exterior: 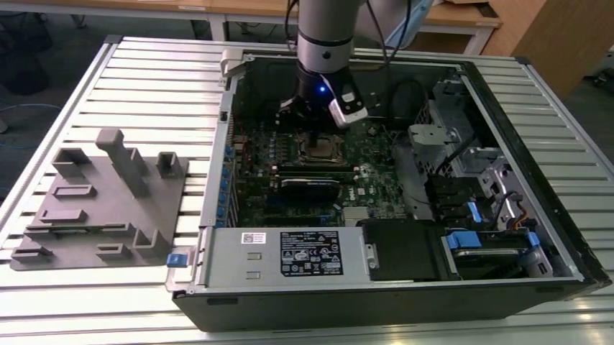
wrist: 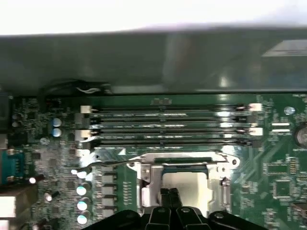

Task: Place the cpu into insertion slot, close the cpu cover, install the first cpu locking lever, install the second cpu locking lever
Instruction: 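Close the cpu cover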

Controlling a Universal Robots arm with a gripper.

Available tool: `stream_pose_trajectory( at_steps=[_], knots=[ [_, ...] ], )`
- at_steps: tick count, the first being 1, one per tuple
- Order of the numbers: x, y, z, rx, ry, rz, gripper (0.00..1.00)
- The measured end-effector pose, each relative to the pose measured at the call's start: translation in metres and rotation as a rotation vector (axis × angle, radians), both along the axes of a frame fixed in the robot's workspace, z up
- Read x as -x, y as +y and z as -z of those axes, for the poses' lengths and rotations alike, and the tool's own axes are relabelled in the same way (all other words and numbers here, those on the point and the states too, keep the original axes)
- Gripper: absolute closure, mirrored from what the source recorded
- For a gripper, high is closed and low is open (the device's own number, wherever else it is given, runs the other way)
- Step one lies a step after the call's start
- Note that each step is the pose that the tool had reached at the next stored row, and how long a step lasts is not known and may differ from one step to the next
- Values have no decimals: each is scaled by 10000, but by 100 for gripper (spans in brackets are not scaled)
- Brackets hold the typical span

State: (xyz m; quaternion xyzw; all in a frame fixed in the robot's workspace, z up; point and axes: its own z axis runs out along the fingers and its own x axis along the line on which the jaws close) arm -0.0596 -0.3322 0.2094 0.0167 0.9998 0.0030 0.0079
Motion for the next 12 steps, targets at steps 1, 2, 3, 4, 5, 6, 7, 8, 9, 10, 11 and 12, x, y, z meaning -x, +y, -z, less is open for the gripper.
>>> stream_pose_trajectory(
  at_steps=[1,2,3,4,5,6,7,8,9,10,11,12],
  knots=[
    [21,0,4,1,0,-1,89],
    [39,0,9,1,0,-1,89],
    [56,0,13,2,0,-2,89],
    [73,0,19,3,0,-1,89],
    [87,0,25,5,0,0,89],
    [98,1,32,6,1,0,89],
    [106,1,39,8,0,0,89],
    [112,1,45,8,0,-1,89],
    [116,1,49,9,1,-1,89],
    [118,0,50,11,2,-2,89],
    [118,1,50,10,1,-2,89],
    [118,1,51,10,1,-3,89]
  ],
)
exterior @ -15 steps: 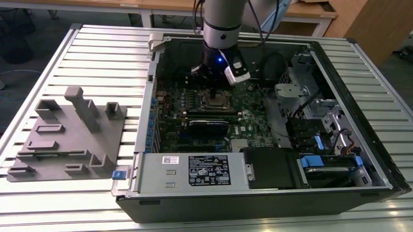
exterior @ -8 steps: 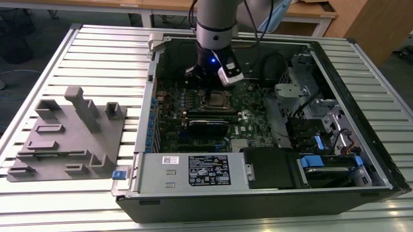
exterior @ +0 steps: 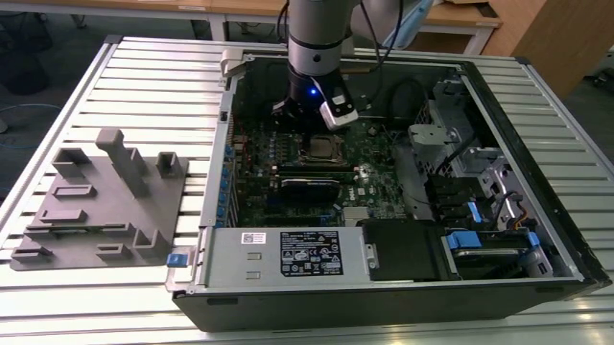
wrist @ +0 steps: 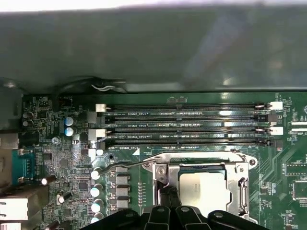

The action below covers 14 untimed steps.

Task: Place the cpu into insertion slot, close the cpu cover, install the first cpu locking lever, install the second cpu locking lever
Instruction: 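Close the cpu cover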

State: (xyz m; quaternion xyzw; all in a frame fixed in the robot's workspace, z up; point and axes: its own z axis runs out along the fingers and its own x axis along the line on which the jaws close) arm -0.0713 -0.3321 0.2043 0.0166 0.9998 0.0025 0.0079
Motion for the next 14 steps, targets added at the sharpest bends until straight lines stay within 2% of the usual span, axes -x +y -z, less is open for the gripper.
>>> stream_pose_trajectory(
  at_steps=[14],
  knots=[
    [23,0,45,13,-2,1,89]
  ],
)
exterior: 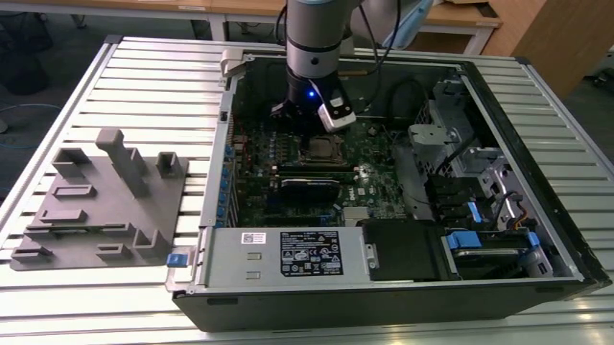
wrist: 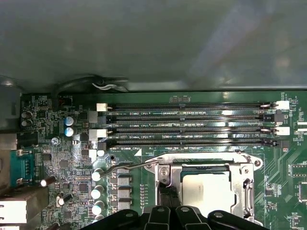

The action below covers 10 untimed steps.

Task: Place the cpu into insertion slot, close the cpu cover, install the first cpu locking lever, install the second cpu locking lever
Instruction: 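Close the cpu cover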

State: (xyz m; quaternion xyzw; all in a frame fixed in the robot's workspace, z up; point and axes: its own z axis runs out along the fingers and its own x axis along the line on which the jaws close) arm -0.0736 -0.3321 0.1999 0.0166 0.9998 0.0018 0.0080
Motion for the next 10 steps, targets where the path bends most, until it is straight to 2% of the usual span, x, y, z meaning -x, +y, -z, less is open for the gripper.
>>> stream_pose_trajectory(
  at_steps=[10],
  knots=[
    [5,0,35,-1,-1,0,89]
  ],
)
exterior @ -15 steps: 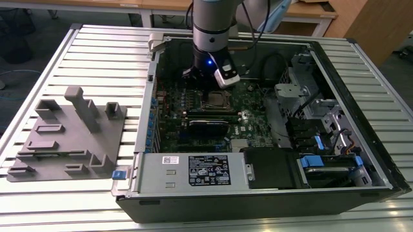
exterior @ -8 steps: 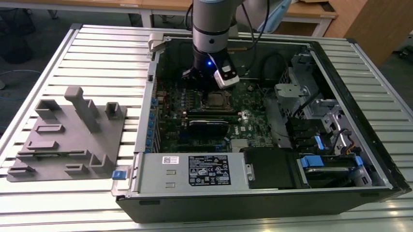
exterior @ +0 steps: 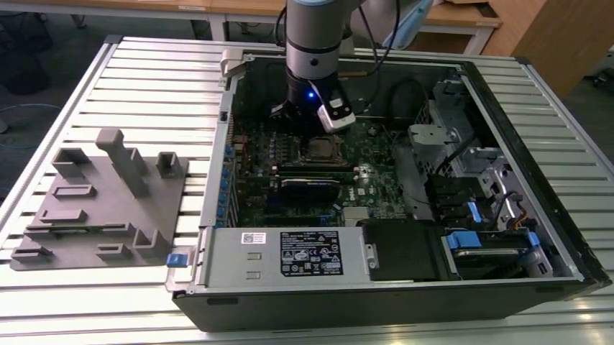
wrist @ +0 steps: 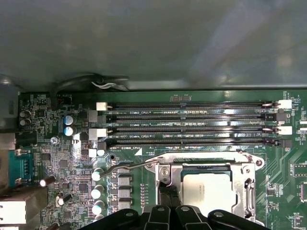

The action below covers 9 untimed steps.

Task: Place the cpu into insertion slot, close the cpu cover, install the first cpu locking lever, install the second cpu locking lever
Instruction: 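Close the cpu cover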

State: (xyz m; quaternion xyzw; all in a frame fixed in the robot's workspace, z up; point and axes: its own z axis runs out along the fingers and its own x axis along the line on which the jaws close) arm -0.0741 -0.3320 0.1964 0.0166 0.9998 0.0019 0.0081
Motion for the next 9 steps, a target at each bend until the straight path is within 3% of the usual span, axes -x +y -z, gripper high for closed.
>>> stream_pose_trajectory(
  at_steps=[9],
  knots=[
    [0,0,-59,-3,-2,0,89]
  ],
)
